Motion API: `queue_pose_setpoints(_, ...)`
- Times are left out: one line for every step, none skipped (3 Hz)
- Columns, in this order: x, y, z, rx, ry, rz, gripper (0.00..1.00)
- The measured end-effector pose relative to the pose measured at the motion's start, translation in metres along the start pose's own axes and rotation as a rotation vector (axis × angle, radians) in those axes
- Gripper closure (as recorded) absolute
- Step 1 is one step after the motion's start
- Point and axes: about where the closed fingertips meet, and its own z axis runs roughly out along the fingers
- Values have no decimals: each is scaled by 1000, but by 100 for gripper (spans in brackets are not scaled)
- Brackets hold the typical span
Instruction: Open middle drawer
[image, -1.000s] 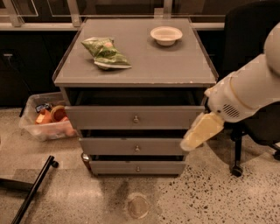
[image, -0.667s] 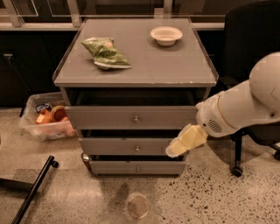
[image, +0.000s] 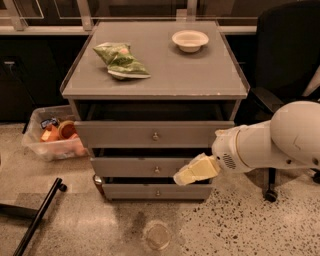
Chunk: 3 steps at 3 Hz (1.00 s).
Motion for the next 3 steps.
queue_pose_setpoints(0,0,0,0,0,0,0)
queue_pose_setpoints(7,-9,12,29,-17,8,0)
queue_pose_setpoints(28,-25,37,78,-35,39,19)
